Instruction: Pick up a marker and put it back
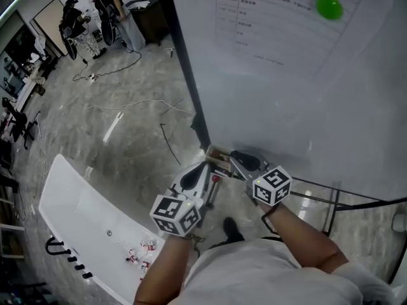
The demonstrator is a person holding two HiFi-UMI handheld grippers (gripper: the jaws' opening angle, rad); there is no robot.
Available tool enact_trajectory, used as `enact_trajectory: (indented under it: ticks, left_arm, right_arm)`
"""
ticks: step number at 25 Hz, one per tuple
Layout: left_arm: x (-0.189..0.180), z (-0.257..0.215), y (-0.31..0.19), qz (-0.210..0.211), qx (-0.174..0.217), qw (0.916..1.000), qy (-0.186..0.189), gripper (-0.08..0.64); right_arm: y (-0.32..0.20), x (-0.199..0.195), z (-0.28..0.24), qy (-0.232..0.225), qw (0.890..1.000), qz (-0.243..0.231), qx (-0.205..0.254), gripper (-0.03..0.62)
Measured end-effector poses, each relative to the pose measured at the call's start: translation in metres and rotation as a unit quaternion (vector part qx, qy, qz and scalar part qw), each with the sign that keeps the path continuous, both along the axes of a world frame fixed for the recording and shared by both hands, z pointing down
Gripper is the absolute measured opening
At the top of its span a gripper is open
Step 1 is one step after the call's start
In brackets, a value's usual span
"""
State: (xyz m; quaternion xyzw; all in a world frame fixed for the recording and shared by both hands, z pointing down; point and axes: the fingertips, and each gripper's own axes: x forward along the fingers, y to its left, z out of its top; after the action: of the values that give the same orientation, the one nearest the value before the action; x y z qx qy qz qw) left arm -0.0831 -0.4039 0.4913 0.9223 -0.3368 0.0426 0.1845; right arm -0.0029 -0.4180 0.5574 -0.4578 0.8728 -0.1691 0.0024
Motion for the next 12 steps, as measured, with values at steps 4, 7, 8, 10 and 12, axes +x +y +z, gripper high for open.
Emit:
enact_trajectory:
  ticks: [4,7,8,10,12]
  left_arm:
    - [0.003,0.014,-0.001,0.004,-0.007,0.9999,-0.008,0.002]
    - [0.004,0.021,0.001,0.009,-0.011,0.9998,-0.013,0.002]
    - [0.004,0.024,0.001,0.01,-0.013,0.9998,-0.014,0.002]
    - [0.005,0.027,0.002,0.012,-0.015,0.9997,-0.015,0.002]
    - [0.006,0.029,0.003,0.013,-0.016,0.9997,-0.015,0.002]
  right_arm:
    - [0.0,-0.003,0.023,-0.002,1.0,0.001,-0.012,0.064]
    - [0.002,-0.005,0.04,0.001,1.0,0.005,-0.024,0.066]
    - [0.003,-0.007,0.046,0.003,1.0,0.005,-0.028,0.066]
    - [0.003,-0.007,0.055,0.008,0.999,0.006,-0.036,0.067]
    - [0.004,-0.007,0.059,0.006,0.999,0.009,-0.039,0.067]
